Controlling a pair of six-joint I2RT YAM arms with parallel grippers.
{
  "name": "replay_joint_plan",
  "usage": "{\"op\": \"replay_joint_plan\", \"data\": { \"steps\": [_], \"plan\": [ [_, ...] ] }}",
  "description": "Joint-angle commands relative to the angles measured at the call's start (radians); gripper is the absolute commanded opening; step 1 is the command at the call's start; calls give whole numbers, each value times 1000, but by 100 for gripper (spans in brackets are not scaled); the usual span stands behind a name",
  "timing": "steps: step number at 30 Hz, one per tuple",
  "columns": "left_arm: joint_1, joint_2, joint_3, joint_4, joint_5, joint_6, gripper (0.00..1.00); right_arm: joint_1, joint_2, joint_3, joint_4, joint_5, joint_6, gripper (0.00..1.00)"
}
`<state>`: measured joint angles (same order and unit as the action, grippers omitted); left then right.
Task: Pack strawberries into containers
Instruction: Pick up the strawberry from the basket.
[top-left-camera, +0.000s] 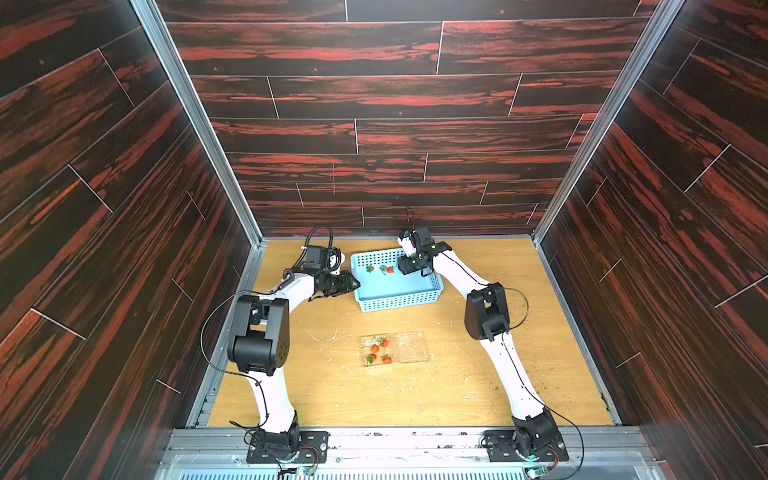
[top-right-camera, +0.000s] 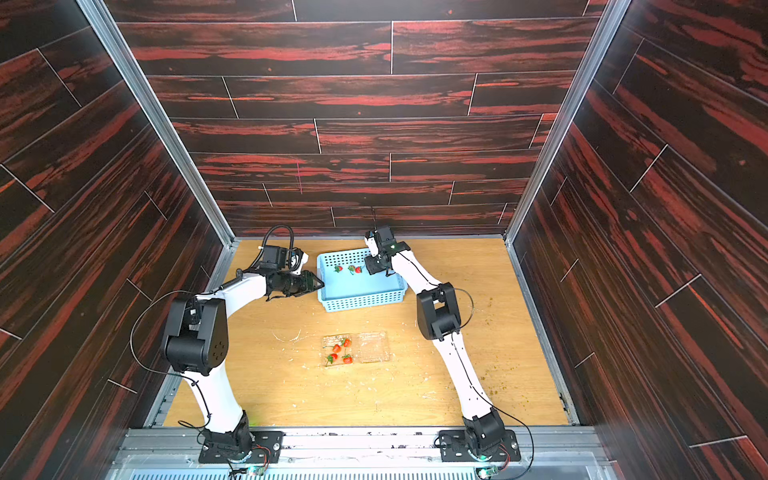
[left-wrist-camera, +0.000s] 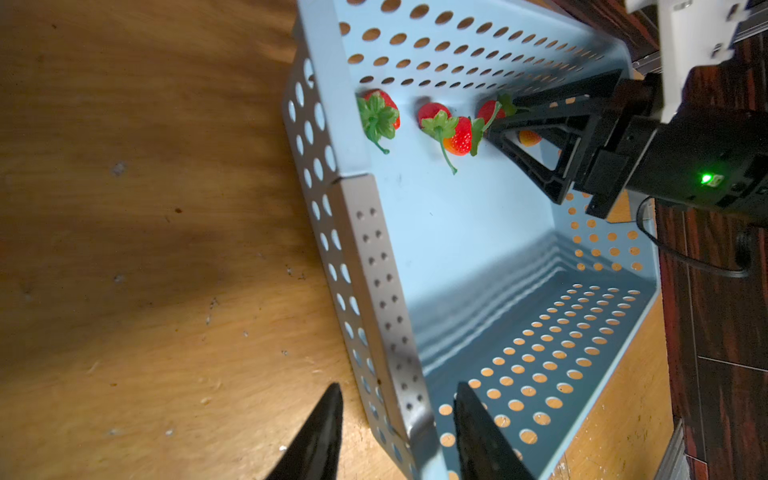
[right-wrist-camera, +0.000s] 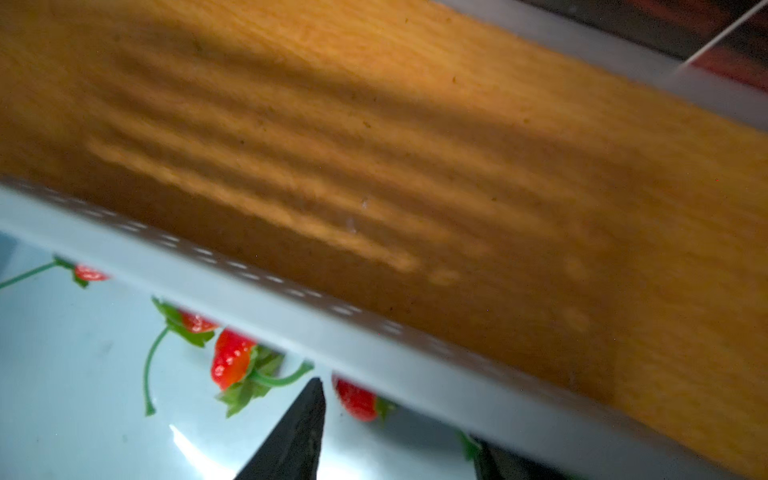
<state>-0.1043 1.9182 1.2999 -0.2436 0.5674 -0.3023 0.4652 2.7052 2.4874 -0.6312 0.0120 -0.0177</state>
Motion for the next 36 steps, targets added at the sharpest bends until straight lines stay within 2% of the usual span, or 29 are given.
{"op": "replay_joint_plan", "data": {
  "steps": [1,7,14,21,29,36],
  "plan": [
    [-3,11,26,-22,12,17,45,7,39,44,-17,-45,27,57],
    [-12,14,25,-14,18,12,42,7,64,75,-17,-79,61,53],
    [-18,10,24,-13,27,9,38,10,88,119,-45,-48,79,50],
    [-20,11,25,-5,32,5,28,10,106,145,-80,-64,95,43],
    [-23,14,22,7,38,-2,19,10,111,148,-108,-58,103,40],
    [-23,2,24,4,27,-3,17,10,75,84,-99,-32,121,29]
  ]
}}
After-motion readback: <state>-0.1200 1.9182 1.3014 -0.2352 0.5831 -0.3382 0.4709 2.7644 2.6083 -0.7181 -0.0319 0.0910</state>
